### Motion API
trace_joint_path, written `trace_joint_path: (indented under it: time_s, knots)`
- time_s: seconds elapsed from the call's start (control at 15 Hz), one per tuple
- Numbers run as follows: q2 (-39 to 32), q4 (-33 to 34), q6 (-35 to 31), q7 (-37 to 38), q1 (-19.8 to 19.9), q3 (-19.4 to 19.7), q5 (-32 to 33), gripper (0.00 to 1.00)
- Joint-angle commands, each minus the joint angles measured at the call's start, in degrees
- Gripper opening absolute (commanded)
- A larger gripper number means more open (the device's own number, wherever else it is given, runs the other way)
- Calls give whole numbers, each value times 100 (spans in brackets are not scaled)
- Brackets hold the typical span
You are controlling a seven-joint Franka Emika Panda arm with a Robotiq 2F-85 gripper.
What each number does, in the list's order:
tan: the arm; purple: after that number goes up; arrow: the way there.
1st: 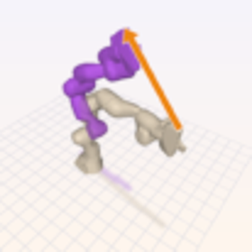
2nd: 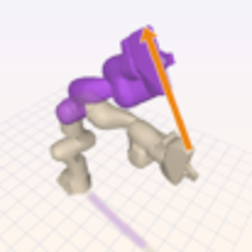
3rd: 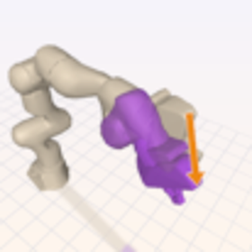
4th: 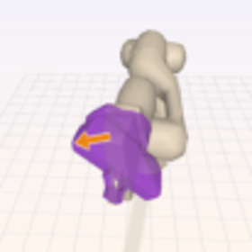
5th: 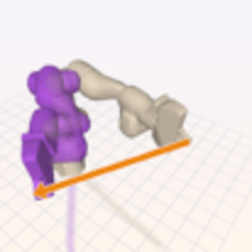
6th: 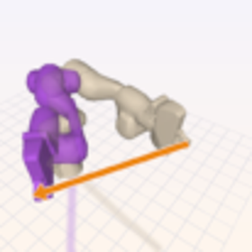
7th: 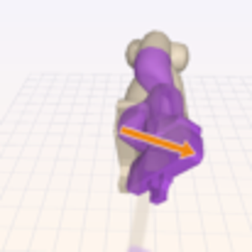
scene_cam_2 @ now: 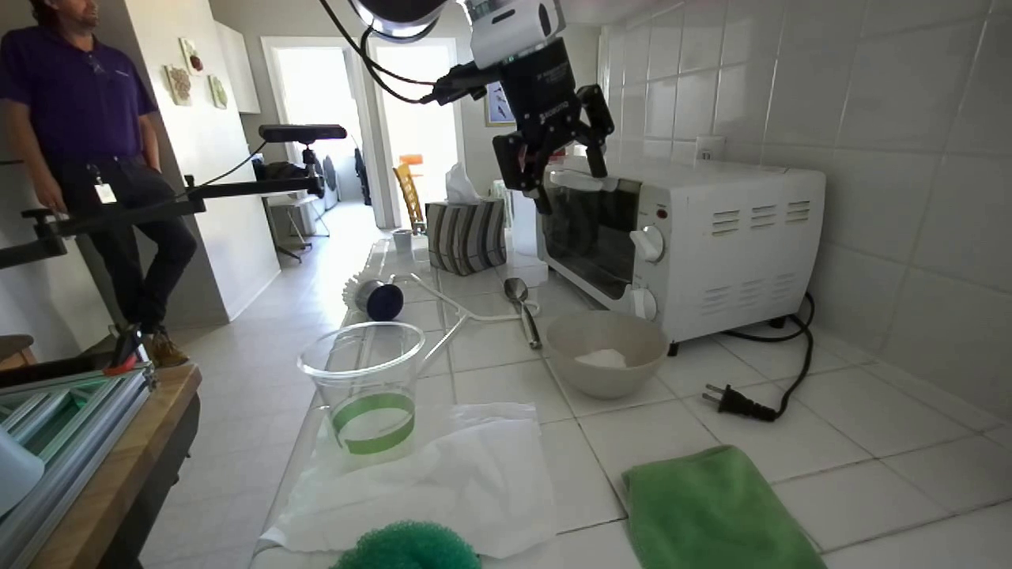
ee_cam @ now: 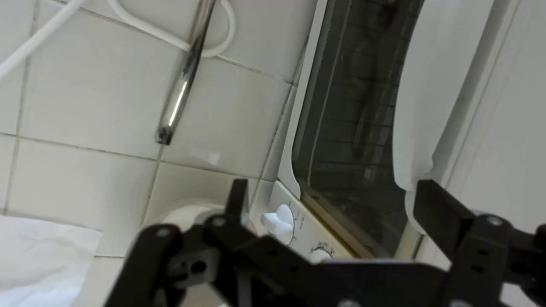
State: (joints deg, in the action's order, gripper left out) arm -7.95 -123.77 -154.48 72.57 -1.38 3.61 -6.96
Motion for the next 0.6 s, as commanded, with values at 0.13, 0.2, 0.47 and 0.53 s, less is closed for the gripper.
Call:
trace_joint_path:
  time_s: [0.13, 0.2, 0.47, 0.53]
  knots:
    - [-242, 190, -279, -97, -4, -1, 21, 100]
    - [-282, 223, -316, -123, -7, -11, -10, 100]
    - [-394, 337, -425, -288, 0, -77, -147, 100]
    - [-428, 370, -438, -347, 2, -112, -207, 100]
